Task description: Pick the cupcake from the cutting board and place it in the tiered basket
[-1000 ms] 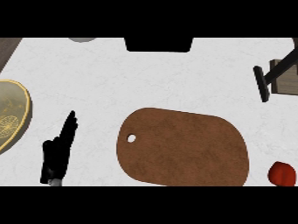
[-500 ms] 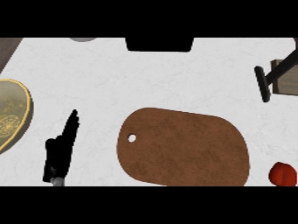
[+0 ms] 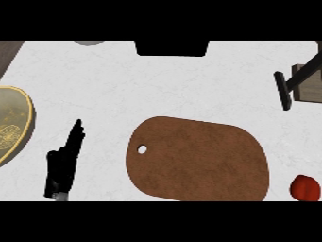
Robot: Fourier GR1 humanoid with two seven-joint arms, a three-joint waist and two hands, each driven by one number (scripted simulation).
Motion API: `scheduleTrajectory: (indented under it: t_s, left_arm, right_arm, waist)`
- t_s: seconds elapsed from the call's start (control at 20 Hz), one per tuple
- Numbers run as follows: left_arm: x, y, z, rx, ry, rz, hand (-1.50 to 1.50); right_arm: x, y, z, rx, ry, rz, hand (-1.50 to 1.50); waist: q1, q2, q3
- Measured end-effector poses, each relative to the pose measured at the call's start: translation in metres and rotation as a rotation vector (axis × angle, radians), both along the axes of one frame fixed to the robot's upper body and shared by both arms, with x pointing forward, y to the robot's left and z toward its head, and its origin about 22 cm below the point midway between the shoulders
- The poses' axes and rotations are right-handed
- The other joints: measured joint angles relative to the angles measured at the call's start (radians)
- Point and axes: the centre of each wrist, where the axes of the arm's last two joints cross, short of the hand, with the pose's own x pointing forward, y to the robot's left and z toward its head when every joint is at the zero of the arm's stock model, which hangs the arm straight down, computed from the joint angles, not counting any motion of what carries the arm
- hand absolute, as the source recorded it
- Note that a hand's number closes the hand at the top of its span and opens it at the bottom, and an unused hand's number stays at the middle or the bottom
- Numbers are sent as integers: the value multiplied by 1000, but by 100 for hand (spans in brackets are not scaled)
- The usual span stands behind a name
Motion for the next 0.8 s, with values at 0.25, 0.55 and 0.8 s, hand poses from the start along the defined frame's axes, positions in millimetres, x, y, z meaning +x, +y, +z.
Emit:
scheduleTrajectory:
  t_s: [0.25, 0.55, 0.8]
  left_arm:
    - [-3, 0, -2, 2, 3, 9, 0]
    - [-10, 5, -5, 8, 11, 37, 0]
    - [-12, 10, -5, 5, 29, 63, 0]
  right_arm:
    - [-20, -6, 21, -128, -103, -146, -150]
    - [-63, -4, 48, -213, -179, -348, -150]
    - [-110, 13, 65, -227, -252, -431, -150]
  waist:
    - [-12, -5, -2]
    - [-38, -18, -3]
    - [-66, -30, -4]
